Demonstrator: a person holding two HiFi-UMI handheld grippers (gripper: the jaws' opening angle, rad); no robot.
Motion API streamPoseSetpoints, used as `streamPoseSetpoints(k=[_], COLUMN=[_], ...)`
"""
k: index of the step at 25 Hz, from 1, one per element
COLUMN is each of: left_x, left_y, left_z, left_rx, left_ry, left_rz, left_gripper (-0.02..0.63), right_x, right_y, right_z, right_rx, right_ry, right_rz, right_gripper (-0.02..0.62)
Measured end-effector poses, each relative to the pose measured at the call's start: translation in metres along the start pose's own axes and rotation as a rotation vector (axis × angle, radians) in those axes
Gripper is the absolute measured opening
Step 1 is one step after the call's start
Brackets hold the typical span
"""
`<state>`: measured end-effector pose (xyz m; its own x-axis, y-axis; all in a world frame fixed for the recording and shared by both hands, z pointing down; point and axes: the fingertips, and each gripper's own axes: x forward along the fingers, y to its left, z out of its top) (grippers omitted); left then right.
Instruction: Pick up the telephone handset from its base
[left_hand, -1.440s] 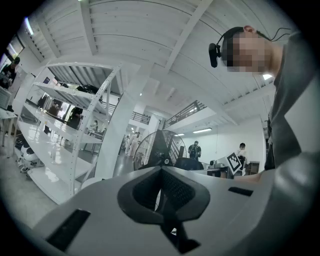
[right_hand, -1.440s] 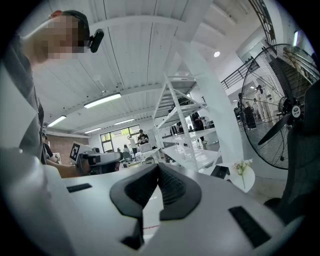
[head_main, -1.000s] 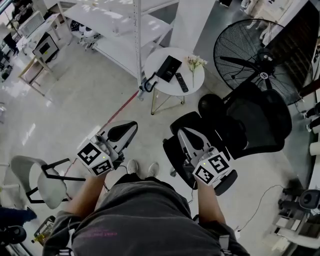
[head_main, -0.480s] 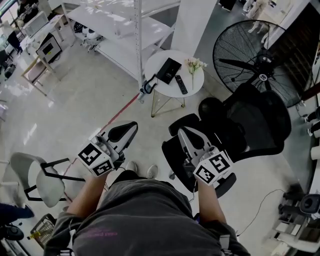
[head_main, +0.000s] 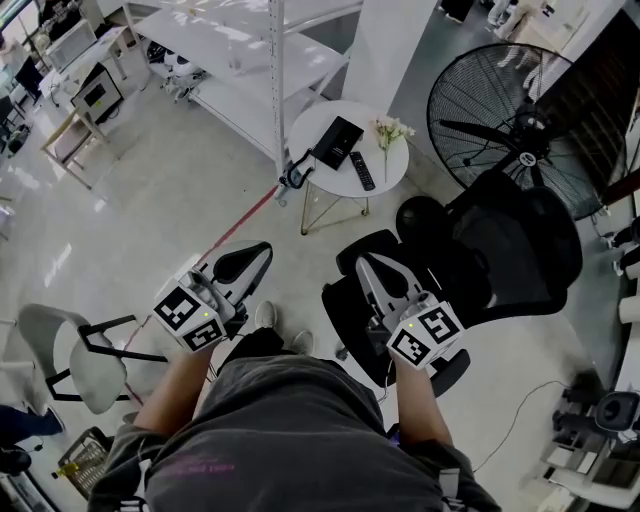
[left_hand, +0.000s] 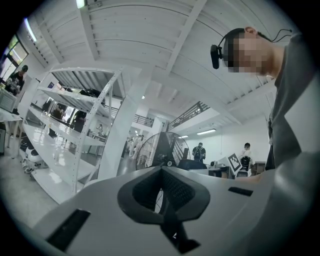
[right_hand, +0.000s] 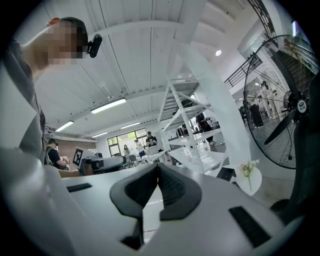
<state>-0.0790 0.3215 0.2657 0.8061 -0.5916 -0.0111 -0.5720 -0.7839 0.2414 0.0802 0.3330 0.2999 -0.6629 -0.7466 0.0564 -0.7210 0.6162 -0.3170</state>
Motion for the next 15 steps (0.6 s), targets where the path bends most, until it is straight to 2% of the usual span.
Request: streamPoseSetpoints(k=[9,15], left_x=[0.013,0.041], left_y=[0.04,0.099], left_z=[0.0,0.0], left_rx=[-0.027,-0.052], left_ry=[-0.013,0.004], left_rz=[-0.006,-0.029], left_gripper=[0.014,0.014], right_x=[0.033,0.085], right_y=[-0.015,-0.045], right_z=[0.006,0.005], right_rx=[-0.017,0.001], right_ry=[0.01,0.033], right_rz=[-0.017,-0.055], right_gripper=[0.018,0.018])
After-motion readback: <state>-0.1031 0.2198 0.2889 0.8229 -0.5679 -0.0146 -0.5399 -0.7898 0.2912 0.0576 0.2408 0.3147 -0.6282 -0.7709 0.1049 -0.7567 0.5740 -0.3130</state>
